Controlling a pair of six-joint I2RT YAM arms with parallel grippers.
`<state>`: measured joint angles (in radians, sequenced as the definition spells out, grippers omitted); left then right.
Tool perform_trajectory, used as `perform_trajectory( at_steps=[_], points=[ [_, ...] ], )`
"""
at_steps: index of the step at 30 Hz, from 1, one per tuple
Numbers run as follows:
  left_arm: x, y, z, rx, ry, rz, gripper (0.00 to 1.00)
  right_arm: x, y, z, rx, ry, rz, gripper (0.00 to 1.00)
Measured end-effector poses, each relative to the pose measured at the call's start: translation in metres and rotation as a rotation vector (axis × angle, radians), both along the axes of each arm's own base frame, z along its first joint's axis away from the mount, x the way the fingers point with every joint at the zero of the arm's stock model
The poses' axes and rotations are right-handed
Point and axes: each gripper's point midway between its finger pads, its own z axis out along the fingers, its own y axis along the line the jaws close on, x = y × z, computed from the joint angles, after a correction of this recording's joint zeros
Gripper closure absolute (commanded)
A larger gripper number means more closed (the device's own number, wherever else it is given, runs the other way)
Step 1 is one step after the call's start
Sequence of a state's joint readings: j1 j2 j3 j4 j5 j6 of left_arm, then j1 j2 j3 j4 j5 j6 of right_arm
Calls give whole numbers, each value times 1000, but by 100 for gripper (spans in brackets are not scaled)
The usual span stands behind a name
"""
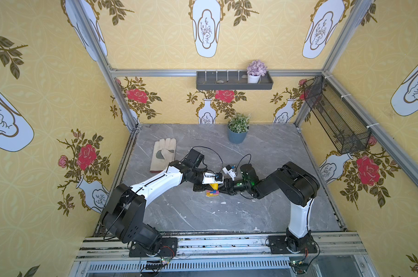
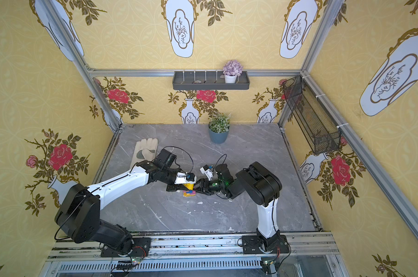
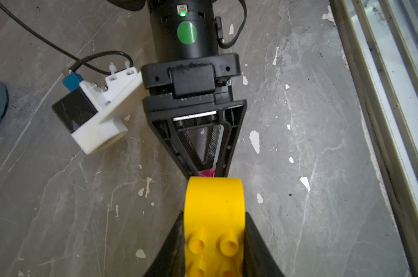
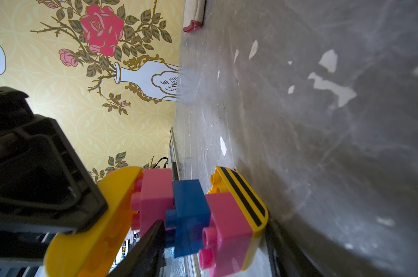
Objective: Assemble the letter s with lego
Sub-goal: Assemble the lego brick with the lego brick.
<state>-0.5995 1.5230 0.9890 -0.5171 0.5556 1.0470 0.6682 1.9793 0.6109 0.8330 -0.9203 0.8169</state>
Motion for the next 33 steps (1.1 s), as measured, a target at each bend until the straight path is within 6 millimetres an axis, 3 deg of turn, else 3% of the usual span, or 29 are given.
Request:
perform_trajectory(
  at_steps=[33],
  points=[
    [4,-12,-4,12,92,106,100,-1,-1,0,15,-14,1,35]
  ],
)
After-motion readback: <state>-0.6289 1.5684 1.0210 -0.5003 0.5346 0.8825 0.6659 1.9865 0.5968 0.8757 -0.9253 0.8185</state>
